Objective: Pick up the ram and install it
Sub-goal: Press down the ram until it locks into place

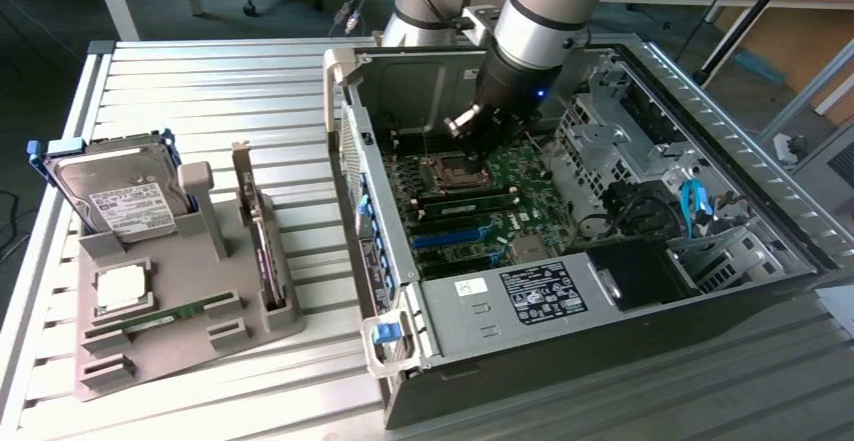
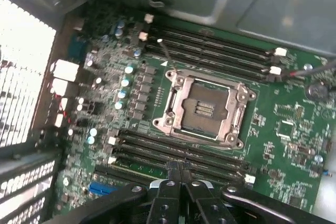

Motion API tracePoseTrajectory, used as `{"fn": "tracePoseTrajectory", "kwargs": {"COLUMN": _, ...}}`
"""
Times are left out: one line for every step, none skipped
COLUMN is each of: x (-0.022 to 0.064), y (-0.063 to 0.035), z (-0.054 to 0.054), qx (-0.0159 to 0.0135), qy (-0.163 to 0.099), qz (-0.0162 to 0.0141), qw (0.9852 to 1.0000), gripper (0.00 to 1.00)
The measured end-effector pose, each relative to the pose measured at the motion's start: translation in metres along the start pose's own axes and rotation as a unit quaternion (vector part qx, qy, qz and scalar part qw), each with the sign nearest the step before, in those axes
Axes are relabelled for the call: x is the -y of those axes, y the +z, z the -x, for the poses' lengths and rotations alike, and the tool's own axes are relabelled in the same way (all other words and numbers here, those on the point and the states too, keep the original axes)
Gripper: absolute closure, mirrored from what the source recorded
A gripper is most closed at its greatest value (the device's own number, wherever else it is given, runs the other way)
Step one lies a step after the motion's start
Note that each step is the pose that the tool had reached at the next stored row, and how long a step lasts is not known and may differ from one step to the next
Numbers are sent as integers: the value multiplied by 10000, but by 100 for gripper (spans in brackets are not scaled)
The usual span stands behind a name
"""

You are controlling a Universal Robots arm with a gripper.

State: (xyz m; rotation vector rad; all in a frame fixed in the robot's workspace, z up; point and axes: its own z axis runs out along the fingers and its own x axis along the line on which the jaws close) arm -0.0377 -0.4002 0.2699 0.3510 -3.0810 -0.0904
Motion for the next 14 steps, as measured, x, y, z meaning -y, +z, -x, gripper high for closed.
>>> {"fn": "tracePoseTrajectory", "kwargs": {"x": 0, "y": 0, "z": 0, "qx": 7, "qy": 116, "qz": 4, "qw": 9999, "gripper": 89}}
{"fn": "tracePoseTrajectory", "kwargs": {"x": 0, "y": 0, "z": 0, "qx": 12, "qy": 195, "qz": 6, "qw": 9998, "gripper": 89}}
{"fn": "tracePoseTrajectory", "kwargs": {"x": 0, "y": 0, "z": 0, "qx": 23, "qy": 360, "qz": 12, "qw": 9993, "gripper": 89}}
{"fn": "tracePoseTrajectory", "kwargs": {"x": 0, "y": 0, "z": 0, "qx": 28, "qy": 442, "qz": 14, "qw": 9990, "gripper": 89}}
{"fn": "tracePoseTrajectory", "kwargs": {"x": 0, "y": 0, "z": 0, "qx": 33, "qy": 529, "qz": 17, "qw": 9986, "gripper": 89}}
{"fn": "tracePoseTrajectory", "kwargs": {"x": 0, "y": 0, "z": 0, "qx": 38, "qy": 606, "qz": 20, "qw": 9982, "gripper": 89}}
{"fn": "tracePoseTrajectory", "kwargs": {"x": 0, "y": 0, "z": 0, "qx": 39, "qy": 621, "qz": 21, "qw": 9981, "gripper": 89}}
{"fn": "tracePoseTrajectory", "kwargs": {"x": 0, "y": 1, "z": 0, "qx": 39, "qy": 621, "qz": 21, "qw": 9981, "gripper": 89}}
{"fn": "tracePoseTrajectory", "kwargs": {"x": 0, "y": 1, "z": -1, "qx": 50, "qy": 622, "qz": 19, "qw": 9980, "gripper": 89}}
{"fn": "tracePoseTrajectory", "kwargs": {"x": 0, "y": 2, "z": -2, "qx": 98, "qy": 619, "qz": 9, "qw": 9980, "gripper": 89}}
{"fn": "tracePoseTrajectory", "kwargs": {"x": 0, "y": 3, "z": -2, "qx": 184, "qy": 613, "qz": -5, "qw": 9979, "gripper": 89}}
{"fn": "tracePoseTrajectory", "kwargs": {"x": 0, "y": 5, "z": -4, "qx": 266, "qy": 608, "qz": -19, "qw": 9978, "gripper": 89}}
{"fn": "tracePoseTrajectory", "kwargs": {"x": -1, "y": 6, "z": -4, "qx": 309, "qy": 606, "qz": -26, "qw": 9977, "gripper": 89}}
{"fn": "tracePoseTrajectory", "kwargs": {"x": -1, "y": 6, "z": -4, "qx": 310, "qy": 606, "qz": -26, "qw": 9977, "gripper": 89}}
